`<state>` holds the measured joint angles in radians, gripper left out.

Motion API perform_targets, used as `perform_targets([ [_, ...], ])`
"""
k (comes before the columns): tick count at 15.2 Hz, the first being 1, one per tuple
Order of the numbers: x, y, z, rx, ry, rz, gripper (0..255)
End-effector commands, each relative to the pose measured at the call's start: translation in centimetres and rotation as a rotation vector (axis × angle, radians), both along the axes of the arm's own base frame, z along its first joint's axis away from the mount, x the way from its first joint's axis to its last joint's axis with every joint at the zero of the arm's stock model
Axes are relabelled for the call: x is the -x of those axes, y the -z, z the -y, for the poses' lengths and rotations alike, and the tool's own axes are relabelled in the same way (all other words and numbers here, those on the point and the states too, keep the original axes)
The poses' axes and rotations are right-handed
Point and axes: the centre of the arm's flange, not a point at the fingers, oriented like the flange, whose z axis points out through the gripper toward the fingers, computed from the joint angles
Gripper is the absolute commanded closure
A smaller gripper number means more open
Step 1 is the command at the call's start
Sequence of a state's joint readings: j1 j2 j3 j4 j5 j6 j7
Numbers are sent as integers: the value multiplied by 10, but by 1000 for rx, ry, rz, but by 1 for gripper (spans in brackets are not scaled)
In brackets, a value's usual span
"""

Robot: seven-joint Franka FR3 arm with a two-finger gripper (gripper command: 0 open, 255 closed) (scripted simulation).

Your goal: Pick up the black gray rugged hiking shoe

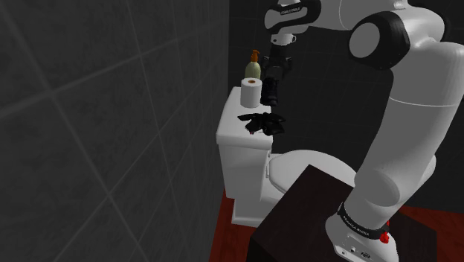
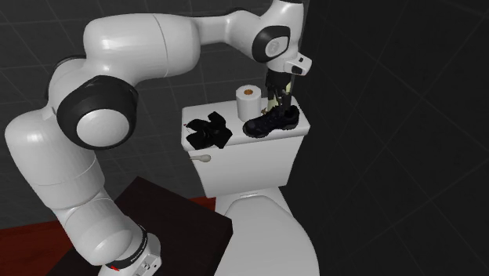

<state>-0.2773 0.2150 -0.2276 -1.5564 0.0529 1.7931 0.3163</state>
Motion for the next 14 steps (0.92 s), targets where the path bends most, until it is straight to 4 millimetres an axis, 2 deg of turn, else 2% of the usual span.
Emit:
perform_targets([
  [1, 0, 11, 0, 0, 0, 0, 0],
  [2, 0, 19, 0, 0, 0, 0, 0],
  [4, 0, 19, 0, 0, 0, 0, 0],
  [5, 0, 19, 0, 0, 0, 0, 255],
  [14, 0, 19, 0, 0, 0, 0, 255],
])
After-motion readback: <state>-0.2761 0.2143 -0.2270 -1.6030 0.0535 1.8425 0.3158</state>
